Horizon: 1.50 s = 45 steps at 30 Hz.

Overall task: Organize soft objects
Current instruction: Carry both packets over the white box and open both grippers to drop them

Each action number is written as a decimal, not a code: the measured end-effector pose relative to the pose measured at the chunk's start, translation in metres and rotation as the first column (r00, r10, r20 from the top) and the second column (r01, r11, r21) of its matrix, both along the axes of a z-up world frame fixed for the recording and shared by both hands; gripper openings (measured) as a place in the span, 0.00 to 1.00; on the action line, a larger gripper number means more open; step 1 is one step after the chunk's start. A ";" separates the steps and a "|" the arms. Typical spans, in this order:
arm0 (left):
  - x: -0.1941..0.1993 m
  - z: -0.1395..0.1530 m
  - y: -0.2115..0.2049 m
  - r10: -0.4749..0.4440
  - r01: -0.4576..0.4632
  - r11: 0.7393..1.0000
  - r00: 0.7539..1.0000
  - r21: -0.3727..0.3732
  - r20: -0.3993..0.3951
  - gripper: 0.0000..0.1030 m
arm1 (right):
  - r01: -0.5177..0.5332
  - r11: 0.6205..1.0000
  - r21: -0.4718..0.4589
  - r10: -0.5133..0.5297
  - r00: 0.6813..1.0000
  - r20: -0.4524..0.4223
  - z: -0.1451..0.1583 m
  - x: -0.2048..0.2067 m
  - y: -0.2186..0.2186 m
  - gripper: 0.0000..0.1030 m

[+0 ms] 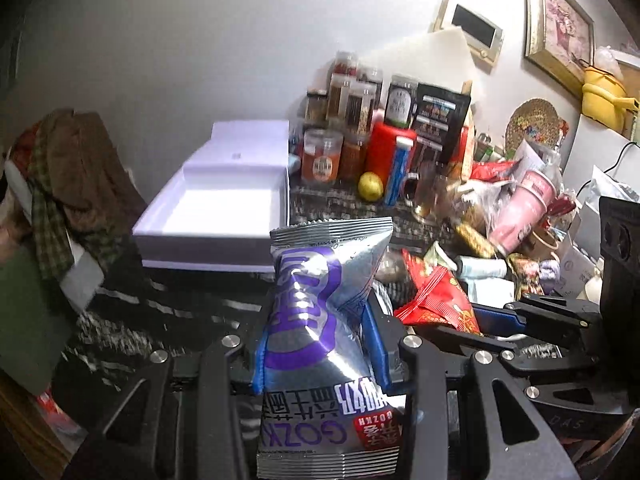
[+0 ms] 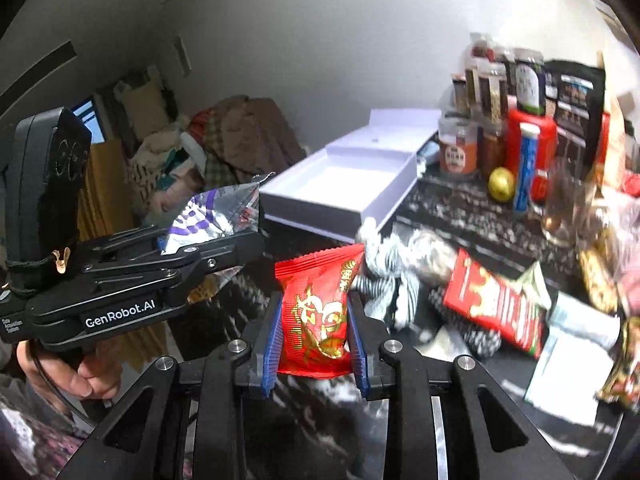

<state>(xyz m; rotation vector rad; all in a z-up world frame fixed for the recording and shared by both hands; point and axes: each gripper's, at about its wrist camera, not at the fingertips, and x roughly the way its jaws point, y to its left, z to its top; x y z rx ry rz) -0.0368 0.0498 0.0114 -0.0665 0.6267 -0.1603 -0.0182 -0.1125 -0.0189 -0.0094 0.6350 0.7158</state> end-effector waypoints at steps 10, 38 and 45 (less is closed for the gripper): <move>0.037 0.029 0.013 0.016 -0.016 1.000 0.997 -0.002 0.076 0.38 | -0.028 0.999 0.040 0.026 0.999 0.038 0.035 0.040 0.011 0.28; 0.197 0.048 0.090 0.155 -0.161 0.987 0.979 0.031 0.134 0.38 | -0.064 0.997 0.041 0.064 0.998 0.018 0.066 0.219 0.070 0.28; 0.232 0.040 0.103 0.173 -0.177 0.984 0.979 0.023 0.111 0.38 | -0.078 0.997 0.008 0.078 0.997 -0.017 0.059 0.255 0.091 0.28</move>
